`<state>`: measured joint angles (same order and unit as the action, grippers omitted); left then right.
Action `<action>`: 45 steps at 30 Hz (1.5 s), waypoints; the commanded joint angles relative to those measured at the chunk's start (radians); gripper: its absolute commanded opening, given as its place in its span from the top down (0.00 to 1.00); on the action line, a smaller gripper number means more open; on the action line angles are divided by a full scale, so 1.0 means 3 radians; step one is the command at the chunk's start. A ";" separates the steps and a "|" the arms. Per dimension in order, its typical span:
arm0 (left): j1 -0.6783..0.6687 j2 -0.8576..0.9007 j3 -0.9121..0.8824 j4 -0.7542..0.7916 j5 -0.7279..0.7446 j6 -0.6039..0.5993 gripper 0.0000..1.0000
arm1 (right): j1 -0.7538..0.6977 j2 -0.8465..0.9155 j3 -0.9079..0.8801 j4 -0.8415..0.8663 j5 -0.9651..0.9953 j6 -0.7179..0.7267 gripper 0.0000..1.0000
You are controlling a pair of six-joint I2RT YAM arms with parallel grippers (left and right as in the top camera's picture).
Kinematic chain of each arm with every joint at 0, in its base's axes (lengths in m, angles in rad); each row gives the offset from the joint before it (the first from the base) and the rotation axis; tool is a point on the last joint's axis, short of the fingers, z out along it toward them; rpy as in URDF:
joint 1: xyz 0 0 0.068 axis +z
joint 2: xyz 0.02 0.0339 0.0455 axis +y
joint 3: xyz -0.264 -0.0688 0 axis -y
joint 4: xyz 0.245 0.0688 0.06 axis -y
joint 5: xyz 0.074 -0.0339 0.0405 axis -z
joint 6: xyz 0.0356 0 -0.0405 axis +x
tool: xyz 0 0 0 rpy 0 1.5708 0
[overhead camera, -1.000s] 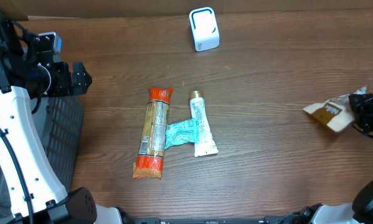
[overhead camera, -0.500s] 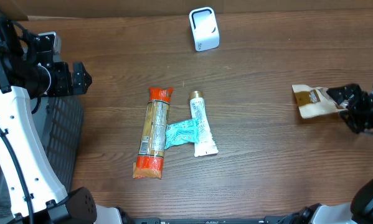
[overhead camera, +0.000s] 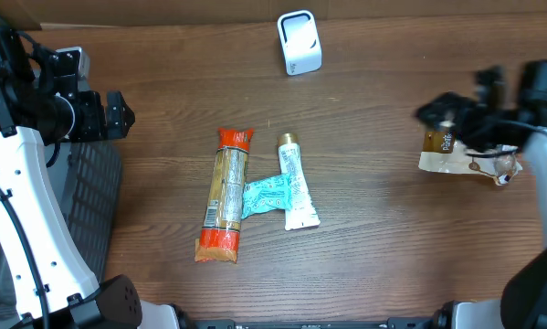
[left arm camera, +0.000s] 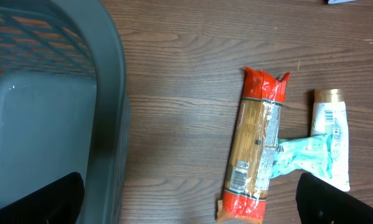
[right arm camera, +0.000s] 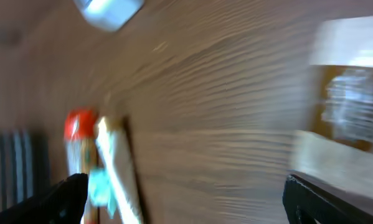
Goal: Scan the item barcode
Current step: 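Reach the right gripper to the white tube, then grasp the white tube with the right gripper and lift it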
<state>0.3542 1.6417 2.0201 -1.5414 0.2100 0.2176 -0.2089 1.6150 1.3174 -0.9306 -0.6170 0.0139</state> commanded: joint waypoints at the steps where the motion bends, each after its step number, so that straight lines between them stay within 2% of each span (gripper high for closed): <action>1: -0.0004 0.0020 -0.0010 0.0005 0.0053 0.0074 0.01 | 0.0581 0.0173 -0.0027 0.0099 -0.0072 -0.0336 0.00; 5: -0.0004 0.0020 -0.0010 0.0005 0.0053 0.0074 0.01 | 0.1166 0.0492 -0.0058 0.0301 -0.0072 -0.0324 0.02; 10: -0.0004 0.0020 -0.0009 0.0005 0.0055 0.0074 0.00 | 0.1667 0.0896 -0.0058 0.0459 -0.0098 -0.0203 0.05; 15: -0.0004 0.0020 -0.0010 0.0005 0.0055 0.0074 0.00 | 0.1979 0.1198 -0.0075 0.0502 -0.0106 -0.0061 0.11; 19: -0.0004 0.0020 -0.0010 0.0005 0.0055 0.0074 0.00 | 0.2179 0.1400 -0.0102 0.0607 -0.0108 0.0167 0.20; 23: -0.0004 0.0020 -0.0010 0.0005 0.0055 0.0074 0.00 | 0.2346 0.1513 -0.0159 0.0814 -0.0107 0.0529 0.33; 25: -0.0004 0.0020 -0.0010 0.0005 0.0053 0.0074 0.00 | 0.2407 0.1542 -0.0159 0.0903 -0.0106 0.0674 0.44; 29: -0.0004 0.0020 -0.0010 0.0005 0.0053 0.0074 0.01 | 0.2461 0.1544 -0.0159 0.1029 -0.0097 0.0749 0.67; 32: -0.0004 0.0020 -0.0009 0.0005 0.0055 0.0074 0.00 | 0.2459 0.1544 -0.0159 0.1047 -0.0107 0.0754 0.76; 34: -0.0004 0.0020 -0.0009 0.0005 0.0055 0.0074 0.00 | 0.2459 0.1544 -0.0159 0.1044 -0.0116 0.0753 0.76; 35: -0.0004 0.0020 -0.0010 0.0005 0.0053 0.0074 0.01 | 0.2459 0.1544 -0.0159 0.1044 -0.0137 0.0750 0.72; 36: -0.0004 0.0020 -0.0009 0.0005 0.0053 0.0074 0.00 | 0.2447 0.1542 -0.0155 0.1043 -0.0177 0.0725 0.61; 38: -0.0004 0.0020 -0.0010 0.0005 0.0053 0.0074 0.00 | 0.2411 0.1536 -0.0145 0.1036 -0.0289 0.0610 0.47; 41: -0.0004 0.0020 -0.0010 0.0005 0.0053 0.0074 0.00 | 0.2317 0.1518 -0.0050 0.0874 -0.0322 0.0429 0.41; 45: -0.0004 0.0020 -0.0010 0.0005 0.0055 0.0074 0.00 | 0.2087 0.1475 0.0090 0.0715 -0.0186 0.0370 0.41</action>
<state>0.3542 1.6417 2.0201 -1.5414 0.2100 0.2176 0.4767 2.0586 1.2972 -0.7155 -0.6903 0.1604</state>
